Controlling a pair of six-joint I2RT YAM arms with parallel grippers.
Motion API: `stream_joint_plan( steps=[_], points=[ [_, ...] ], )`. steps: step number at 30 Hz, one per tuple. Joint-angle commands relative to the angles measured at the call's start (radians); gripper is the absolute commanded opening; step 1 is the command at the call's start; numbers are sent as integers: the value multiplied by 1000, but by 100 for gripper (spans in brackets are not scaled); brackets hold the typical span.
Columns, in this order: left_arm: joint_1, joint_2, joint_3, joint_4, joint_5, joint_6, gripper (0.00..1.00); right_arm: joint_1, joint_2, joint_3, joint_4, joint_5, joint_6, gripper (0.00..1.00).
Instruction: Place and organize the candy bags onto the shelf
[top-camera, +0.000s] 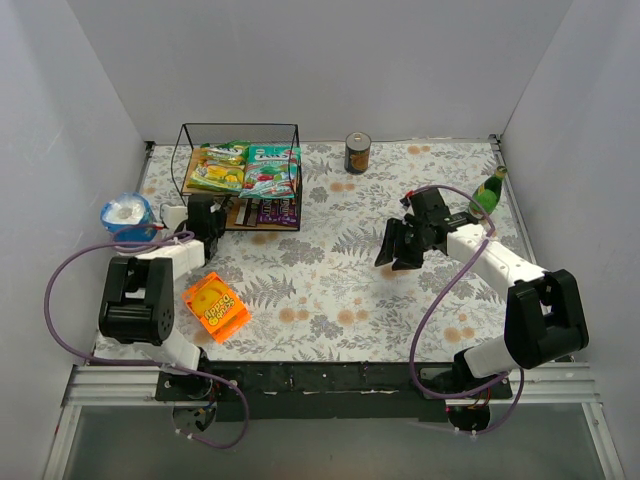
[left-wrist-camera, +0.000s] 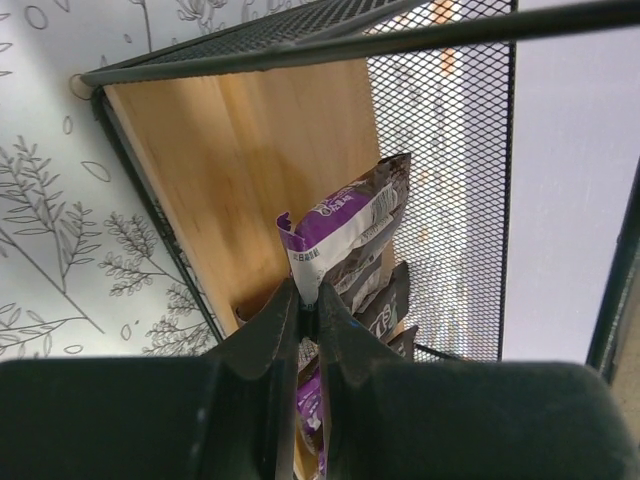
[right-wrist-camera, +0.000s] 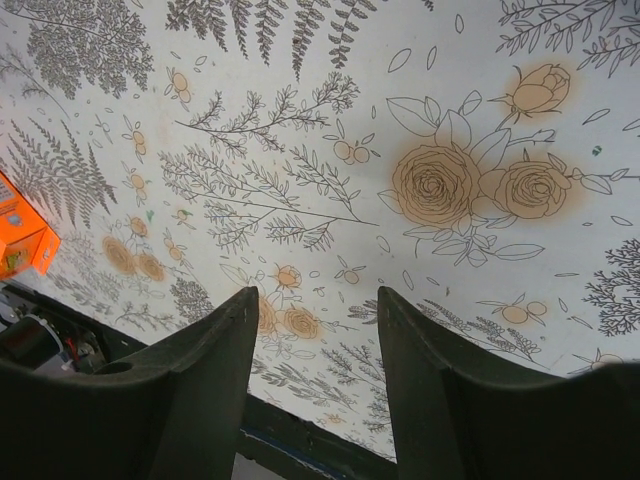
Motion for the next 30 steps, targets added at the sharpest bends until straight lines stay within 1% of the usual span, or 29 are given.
stream_joint_plan(
  steps=[1,6,7,12,13,21,28,30],
  points=[
    [-17,7,-7,84,-53,-420,0,-14,-22,-12,10,-19,-18,59],
    [-35,17,-40,120,-88,-499,0,-22,-20,-20,8,-21,-23,59],
    [-37,17,-65,155,-103,-505,0,-23,-23,-24,10,-21,-23,58],
    [-61,48,-85,206,-130,-571,0,-31,-20,-38,13,-28,-27,58],
    [-64,62,-91,249,-134,-579,0,-31,-22,-38,11,-28,-27,58],
    [-77,122,-56,239,-143,-636,1,-46,-26,-46,8,-33,-32,58],
    [-77,152,-40,266,-122,-625,7,-52,-22,-56,16,-36,-34,58],
    [-77,151,-39,269,-120,-619,11,-54,-19,-56,14,-39,-34,58]
  ],
)
